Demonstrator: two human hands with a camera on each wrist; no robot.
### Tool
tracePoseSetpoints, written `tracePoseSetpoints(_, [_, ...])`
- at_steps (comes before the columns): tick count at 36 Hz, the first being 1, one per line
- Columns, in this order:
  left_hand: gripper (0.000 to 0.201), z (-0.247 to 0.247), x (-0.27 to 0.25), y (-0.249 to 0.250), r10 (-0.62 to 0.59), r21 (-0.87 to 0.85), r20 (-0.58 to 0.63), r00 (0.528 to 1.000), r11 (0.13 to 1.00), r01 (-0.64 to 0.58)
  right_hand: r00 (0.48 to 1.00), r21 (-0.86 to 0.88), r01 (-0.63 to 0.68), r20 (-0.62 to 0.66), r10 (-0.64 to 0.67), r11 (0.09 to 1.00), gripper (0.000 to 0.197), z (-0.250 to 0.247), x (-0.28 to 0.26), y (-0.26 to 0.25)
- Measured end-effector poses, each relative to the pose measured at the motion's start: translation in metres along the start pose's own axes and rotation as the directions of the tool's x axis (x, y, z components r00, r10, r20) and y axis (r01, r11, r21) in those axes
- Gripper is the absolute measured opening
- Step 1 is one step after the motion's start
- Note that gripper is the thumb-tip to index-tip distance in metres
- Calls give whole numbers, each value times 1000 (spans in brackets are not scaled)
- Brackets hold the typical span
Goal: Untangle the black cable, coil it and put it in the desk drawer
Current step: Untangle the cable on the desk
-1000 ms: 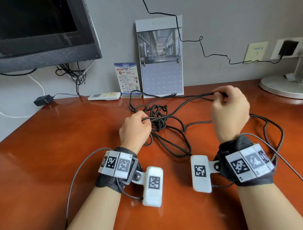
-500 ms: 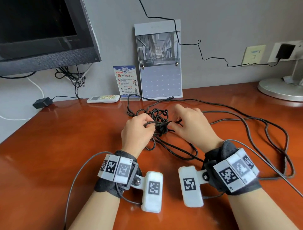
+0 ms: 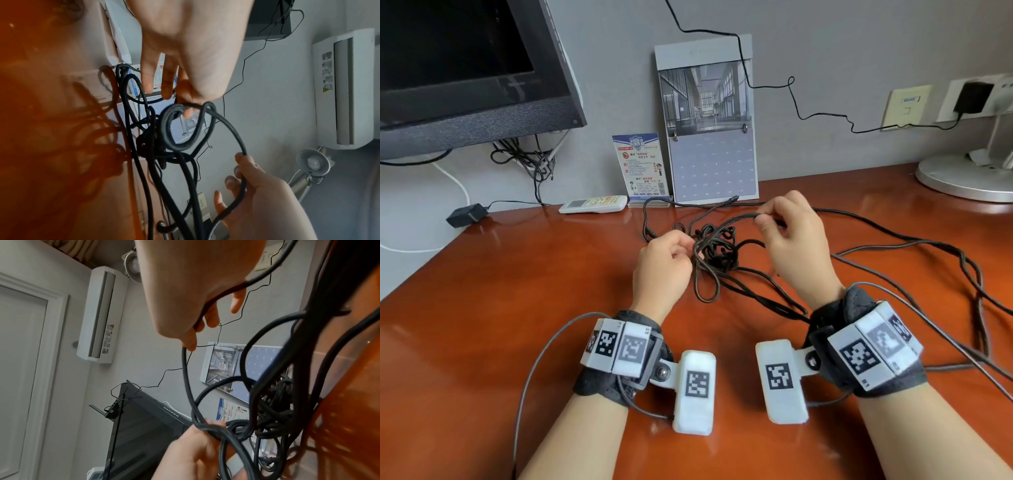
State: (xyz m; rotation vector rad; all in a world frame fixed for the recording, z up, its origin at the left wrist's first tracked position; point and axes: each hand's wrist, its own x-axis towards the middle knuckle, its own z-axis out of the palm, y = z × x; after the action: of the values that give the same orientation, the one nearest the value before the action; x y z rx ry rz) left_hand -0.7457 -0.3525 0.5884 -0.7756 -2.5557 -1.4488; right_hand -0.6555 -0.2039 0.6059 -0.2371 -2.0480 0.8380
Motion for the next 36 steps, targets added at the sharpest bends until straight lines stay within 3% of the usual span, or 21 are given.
tracePoseSetpoints(3, [31, 0, -2, 4, 4, -41, 17, 1000, 999, -3, 999, 42, -31, -40, 33, 999, 10, 0, 1, 1])
tracePoseSetpoints(8, [7, -3, -10, 13, 80, -216, 167, 983, 975, -43, 995, 16, -53, -81, 54, 998, 9, 0, 2, 4])
tracePoseSetpoints(13, [19, -1, -6, 7, 57, -169, 113, 992, 985, -37, 998, -89, -45, -46, 41, 995, 10, 1, 0, 3])
tracePoseSetpoints(17, [16, 0, -5, 6, 59, -153, 66, 996, 987, -48, 998, -188, -22, 51, 32, 982, 11, 2, -2, 0])
tracePoseSetpoints(21, [23, 0, -6, 8, 85, -180, 29, 996, 980, -78, 979, -286, 50, 206, 10, 957, 34, 9, -7, -6])
tracePoseSetpoints(24, [29, -1, -6, 9, 91, -192, 47, 995, 978, -81, 979, -286, 36, 202, 24, 957, 40, 9, -7, -7])
tracePoseSetpoints(29, [28, 1, -9, 10, 106, -176, 138, 985, 981, -81, 967, -270, 21, 250, 49, 963, 27, 13, -11, -14])
tracePoseSetpoints(33, [29, 3, -7, 8, 110, -177, 95, 989, 980, -92, 969, -307, 107, 244, -30, 946, 17, 16, -12, -16])
tracePoseSetpoints(36, [32, 3, -6, 9, 96, -211, 36, 995, 974, -86, 968, -278, 213, 187, -165, 937, 17, 17, -12, -16])
